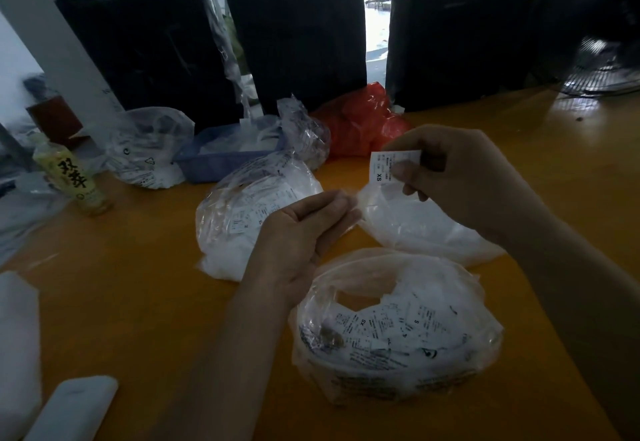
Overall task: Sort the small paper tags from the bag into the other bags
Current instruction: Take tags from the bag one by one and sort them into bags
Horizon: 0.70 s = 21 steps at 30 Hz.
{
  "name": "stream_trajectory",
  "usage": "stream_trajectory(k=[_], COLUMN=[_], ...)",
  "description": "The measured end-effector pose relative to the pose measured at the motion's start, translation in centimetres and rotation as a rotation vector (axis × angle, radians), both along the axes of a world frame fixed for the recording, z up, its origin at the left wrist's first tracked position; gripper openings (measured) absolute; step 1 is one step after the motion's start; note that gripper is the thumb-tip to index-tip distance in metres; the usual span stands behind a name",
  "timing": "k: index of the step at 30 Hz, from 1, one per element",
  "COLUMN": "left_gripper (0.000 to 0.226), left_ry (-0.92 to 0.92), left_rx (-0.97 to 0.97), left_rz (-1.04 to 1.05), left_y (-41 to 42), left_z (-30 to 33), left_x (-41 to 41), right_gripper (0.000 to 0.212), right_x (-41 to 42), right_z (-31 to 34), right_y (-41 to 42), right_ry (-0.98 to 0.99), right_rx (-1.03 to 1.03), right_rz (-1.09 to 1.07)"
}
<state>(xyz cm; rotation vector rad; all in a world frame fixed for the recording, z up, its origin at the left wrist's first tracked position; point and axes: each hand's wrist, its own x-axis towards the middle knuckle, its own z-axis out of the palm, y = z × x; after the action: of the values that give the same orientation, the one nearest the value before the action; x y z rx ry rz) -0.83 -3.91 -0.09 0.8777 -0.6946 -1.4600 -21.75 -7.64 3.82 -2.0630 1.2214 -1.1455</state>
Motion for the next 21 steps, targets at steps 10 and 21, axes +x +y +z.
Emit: stream_trajectory(k=[10,21], left_gripper=[0.038,0.019], left_ry=[-0.096,-0.291], left_rx=[-0.049,-0.07], left_rz=[-0.024,-0.013], left_y=[0.2,0.4], left_z=[-0.1,-0.1], left_x=[-0.2,-0.5], right_gripper=[0.016,0.018], right_x=[1.0,1.2], right_z=[-0.2,-0.3], right_y=[0.7,1.0], right_ry=[0.189,0.413], right_rx=[-0.118,-0.154], right_rz=[0.009,0.008])
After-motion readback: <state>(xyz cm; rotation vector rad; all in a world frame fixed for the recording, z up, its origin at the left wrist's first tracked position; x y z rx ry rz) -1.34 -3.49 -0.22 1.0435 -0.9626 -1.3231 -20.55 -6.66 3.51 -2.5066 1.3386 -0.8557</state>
